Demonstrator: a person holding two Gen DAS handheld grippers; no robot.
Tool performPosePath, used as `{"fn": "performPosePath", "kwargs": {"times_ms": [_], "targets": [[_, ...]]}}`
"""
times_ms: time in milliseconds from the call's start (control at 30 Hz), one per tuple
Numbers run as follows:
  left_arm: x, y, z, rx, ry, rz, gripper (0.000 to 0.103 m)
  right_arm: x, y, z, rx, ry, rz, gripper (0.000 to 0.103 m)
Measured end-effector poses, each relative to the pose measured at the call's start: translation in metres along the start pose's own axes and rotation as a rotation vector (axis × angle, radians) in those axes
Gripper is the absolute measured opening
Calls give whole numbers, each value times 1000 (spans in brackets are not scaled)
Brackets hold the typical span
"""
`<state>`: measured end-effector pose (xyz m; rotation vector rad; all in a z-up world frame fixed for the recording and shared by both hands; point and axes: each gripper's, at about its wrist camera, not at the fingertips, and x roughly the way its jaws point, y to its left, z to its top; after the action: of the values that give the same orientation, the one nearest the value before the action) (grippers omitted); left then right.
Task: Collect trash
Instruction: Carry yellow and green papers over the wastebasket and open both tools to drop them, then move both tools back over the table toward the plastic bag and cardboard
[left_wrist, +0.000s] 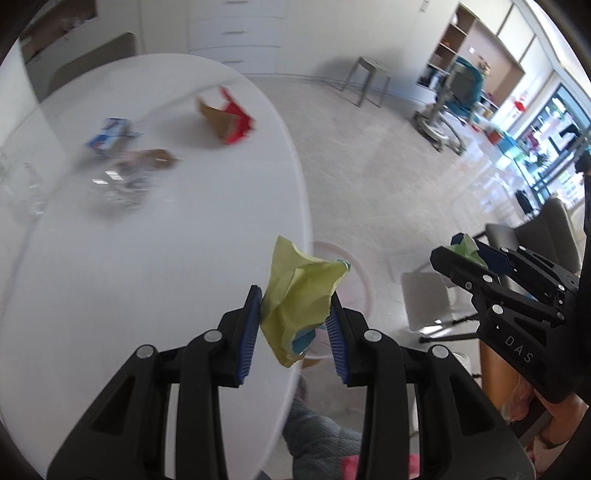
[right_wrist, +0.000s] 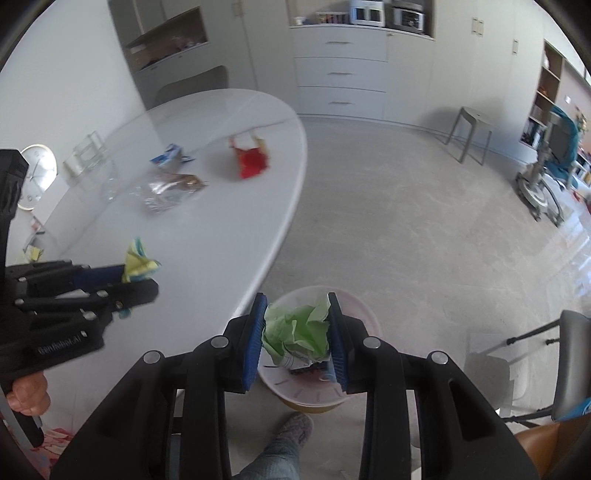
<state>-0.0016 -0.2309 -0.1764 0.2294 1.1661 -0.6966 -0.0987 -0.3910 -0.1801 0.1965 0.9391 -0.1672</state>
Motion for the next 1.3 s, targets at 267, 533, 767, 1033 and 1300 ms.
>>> {"fn": "performPosePath", "kwargs": {"times_ms": [267, 533, 767, 1033, 1300], "targets": [[66, -50, 18, 32, 124, -37, 49, 4, -59, -9, 66, 24, -38, 33], [45, -43, 22, 12, 52, 28, 72, 18, -73, -11, 92, 34, -7, 33], [21, -23, 24, -33, 32, 57, 79, 26, -62, -4, 91, 24, 33, 32], [-26, 28, 3, -83, -27, 133, 82, 55, -38, -6, 85, 72, 72, 60], [-67, 103, -16, -238, -65, 187, 82, 58, 3, 2, 74, 98, -31, 98]]}}
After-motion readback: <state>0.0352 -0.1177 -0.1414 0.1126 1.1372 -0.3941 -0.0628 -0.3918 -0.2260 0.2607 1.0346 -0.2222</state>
